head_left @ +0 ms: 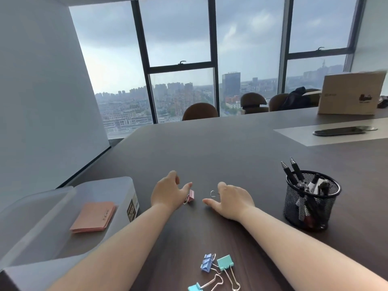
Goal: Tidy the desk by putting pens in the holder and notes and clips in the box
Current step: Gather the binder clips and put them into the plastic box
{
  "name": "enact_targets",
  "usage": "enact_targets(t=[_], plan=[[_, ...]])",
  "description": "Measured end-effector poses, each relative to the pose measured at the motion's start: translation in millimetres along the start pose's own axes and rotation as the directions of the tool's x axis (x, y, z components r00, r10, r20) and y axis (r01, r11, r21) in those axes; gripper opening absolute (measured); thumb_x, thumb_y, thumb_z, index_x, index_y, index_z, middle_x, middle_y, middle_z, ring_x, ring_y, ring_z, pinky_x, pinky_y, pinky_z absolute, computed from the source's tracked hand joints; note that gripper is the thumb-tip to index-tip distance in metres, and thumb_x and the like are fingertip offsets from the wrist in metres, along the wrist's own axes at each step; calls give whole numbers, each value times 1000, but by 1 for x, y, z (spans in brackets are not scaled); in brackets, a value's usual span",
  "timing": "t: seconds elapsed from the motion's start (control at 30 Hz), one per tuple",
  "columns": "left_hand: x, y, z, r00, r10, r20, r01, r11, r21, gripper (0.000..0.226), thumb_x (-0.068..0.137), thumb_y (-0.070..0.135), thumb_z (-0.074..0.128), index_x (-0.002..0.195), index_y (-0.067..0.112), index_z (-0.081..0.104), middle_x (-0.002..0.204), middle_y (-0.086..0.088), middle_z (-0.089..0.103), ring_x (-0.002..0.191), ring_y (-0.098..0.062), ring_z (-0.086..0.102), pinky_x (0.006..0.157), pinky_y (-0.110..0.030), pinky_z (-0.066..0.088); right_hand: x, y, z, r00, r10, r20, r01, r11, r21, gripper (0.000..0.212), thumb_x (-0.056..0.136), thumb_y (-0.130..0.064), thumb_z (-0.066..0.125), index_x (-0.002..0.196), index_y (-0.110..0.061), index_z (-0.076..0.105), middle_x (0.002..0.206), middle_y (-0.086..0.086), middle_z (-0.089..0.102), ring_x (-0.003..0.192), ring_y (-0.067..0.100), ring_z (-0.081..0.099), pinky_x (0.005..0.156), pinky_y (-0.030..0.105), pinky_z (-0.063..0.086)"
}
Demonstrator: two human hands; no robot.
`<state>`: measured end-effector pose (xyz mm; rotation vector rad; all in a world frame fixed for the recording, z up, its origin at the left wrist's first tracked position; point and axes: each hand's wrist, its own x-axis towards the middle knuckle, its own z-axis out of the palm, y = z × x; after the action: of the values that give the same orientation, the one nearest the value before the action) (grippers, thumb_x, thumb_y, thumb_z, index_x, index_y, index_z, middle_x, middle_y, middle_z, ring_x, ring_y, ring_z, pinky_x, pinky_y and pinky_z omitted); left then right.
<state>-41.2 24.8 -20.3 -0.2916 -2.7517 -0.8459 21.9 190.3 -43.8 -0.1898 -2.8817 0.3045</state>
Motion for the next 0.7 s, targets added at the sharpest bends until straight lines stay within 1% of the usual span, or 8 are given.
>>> enact_targets(t=[0.07, 0.13, 0.23, 0.37, 0.43, 0.53, 0.6, 0.7], plan=[[3, 4, 5, 994, 48, 97, -48, 999, 4, 54, 78, 55, 64, 118, 21, 50, 112, -5, 60, 107, -24, 60, 83, -30, 43, 3, 2, -2, 999, 25, 43, -25, 1000, 4, 42, 89, -57, 45, 93, -15, 45, 113, 7, 66, 107, 29, 61, 73, 33, 40], [5, 6, 13, 976, 49, 210, -66, 995, 72, 65, 79, 59, 60, 133, 27, 43, 128, -6, 52, 117, -24, 56, 91, -32, 44, 7, 3, -3, 996, 51, 79, -52, 998, 16, 38, 94, -50, 39, 99, -14, 51, 117, 9, 65, 110, 31, 59, 77, 34, 42], [2, 8, 25, 951, 28, 309, -105, 966, 235, 41, 89, 46, 49, 123, 23, 51, 128, -8, 47, 111, -29, 58, 94, -37, 49, 8, 0, -5, 989, 56, 134, -55, 998, -12, 42, 98, -46, 31, 109, -14, 54, 122, 8, 62, 114, 29, 57, 83, 36, 43], [-4, 8, 26, 952, 48, 304, -134, 953, 270, 25, 92, 23, 40, 112, 11, 51, 120, -12, 55, 108, -32, 57, 89, -38, 48, 2, -5, -11, 974, 57, 220, -47, 998, -51, 45, 99, -43, 28, 111, -13, 60, 126, 6, 60, 118, 28, 54, 92, 37, 44], [-4, 7, 20, 960, 50, 277, -125, 958, 258, 23, 94, 23, 41, 109, 9, 51, 117, -13, 61, 107, -33, 58, 86, -38, 47, -1, -5, -15, 969, 77, 237, -82, 997, 10, 43, 99, -40, 32, 92, -11, 62, 112, 7, 63, 110, 29, 56, 85, 34, 44], [-5, 6, 7, 969, 38, 246, -88, 977, 194, 17, 97, 25, 39, 99, 11, 49, 113, -13, 64, 96, -32, 57, 80, -34, 43, -11, -8, -24, 975, 83, 207, -119, 979, 167, 49, 100, -34, 35, 56, -12, 36, 65, 1, 44, 83, 28, 47, 71, 28, 34], [-10, 7, -6, 965, 25, 259, -83, 973, 215, 17, 97, 26, 38, 97, 14, 50, 115, -11, 63, 92, -29, 52, 78, -32, 41, -22, -13, -31, 975, 27, 219, -76, 973, 218, 48, 101, -32, 37, 56, -14, 31, 61, -2, 37, 81, 23, 42, 71, 26, 30], [-28, 13, -26, 955, 12, 295, -104, 950, 296, 28, 98, 30, 38, 108, 13, 57, 120, -7, 62, 107, -27, 56, 78, -28, 37, -41, -20, -41, 954, -56, 294, -32, 958, 285, 32, 101, -30, 39, 76, -11, 45, 66, 0, 44, 83, 20, 44, 65, 24, 34]])
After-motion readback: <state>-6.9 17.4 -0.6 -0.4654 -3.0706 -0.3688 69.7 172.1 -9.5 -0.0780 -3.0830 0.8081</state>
